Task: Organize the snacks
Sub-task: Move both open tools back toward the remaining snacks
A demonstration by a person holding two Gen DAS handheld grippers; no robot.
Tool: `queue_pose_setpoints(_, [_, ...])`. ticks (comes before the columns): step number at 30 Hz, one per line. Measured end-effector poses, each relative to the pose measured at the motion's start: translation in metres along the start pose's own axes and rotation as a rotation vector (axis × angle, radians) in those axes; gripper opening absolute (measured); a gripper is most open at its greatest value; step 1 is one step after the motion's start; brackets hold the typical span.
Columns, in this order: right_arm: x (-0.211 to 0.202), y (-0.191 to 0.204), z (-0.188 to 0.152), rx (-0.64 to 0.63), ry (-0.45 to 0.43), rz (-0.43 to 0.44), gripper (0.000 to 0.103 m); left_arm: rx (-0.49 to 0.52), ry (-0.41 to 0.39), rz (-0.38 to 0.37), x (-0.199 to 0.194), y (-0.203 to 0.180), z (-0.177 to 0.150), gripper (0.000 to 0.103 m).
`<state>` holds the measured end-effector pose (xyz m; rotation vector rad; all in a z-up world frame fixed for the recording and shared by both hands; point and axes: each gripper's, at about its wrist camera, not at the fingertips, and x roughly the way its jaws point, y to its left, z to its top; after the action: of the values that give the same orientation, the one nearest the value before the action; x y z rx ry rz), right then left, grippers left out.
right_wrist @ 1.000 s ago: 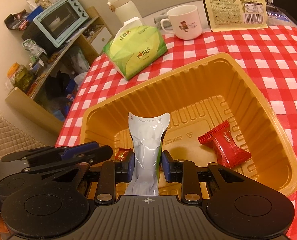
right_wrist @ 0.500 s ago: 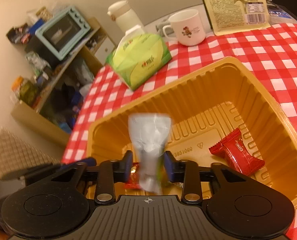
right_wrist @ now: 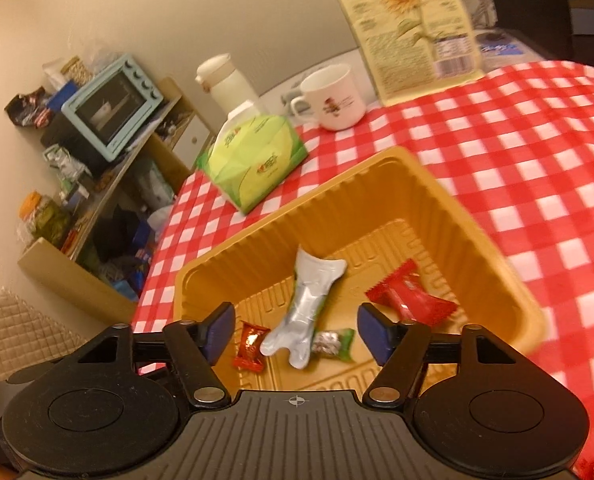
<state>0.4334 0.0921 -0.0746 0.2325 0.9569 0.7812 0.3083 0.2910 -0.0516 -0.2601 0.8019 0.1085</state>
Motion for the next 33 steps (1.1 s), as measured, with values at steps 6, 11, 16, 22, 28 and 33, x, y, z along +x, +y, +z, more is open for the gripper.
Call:
queue_pose_setpoints(6, [-0.047,-0.006,-0.017,0.032,-0.058,0.006,0.081,0.003,-0.026,-0.024,-0.025,-0.014,-0.011,0.066])
queue_pose_setpoints(11, [-0.087,-0.010,-0.038,0.031,-0.086,-0.005,0.082,-0.001,-0.035,-0.031,-0.050,-0.029,-0.029,0.067])
queue_pose_setpoints(16, [-0.121,-0.016,-0.062,0.002,-0.084,-0.010,0.083,-0.021,-0.048,-0.027,-0.078,-0.047,-0.053,0.069])
queue_pose_setpoints(22, [-0.157,-0.026,-0.094,-0.048,-0.069,0.001,0.083,-0.043,-0.046,-0.007,-0.104,-0.077,-0.087,0.069])
queue_pose_setpoints(28, [-0.191,-0.039,-0.130,-0.144,-0.056,-0.018,0.083,-0.062,-0.017,0.031,-0.120,-0.110,-0.125,0.069])
queue_pose_setpoints(33, [-0.211,-0.058,-0.157,-0.180,-0.022,-0.022,0.083,-0.087,0.020,0.048,-0.124,-0.133,-0.156,0.069])
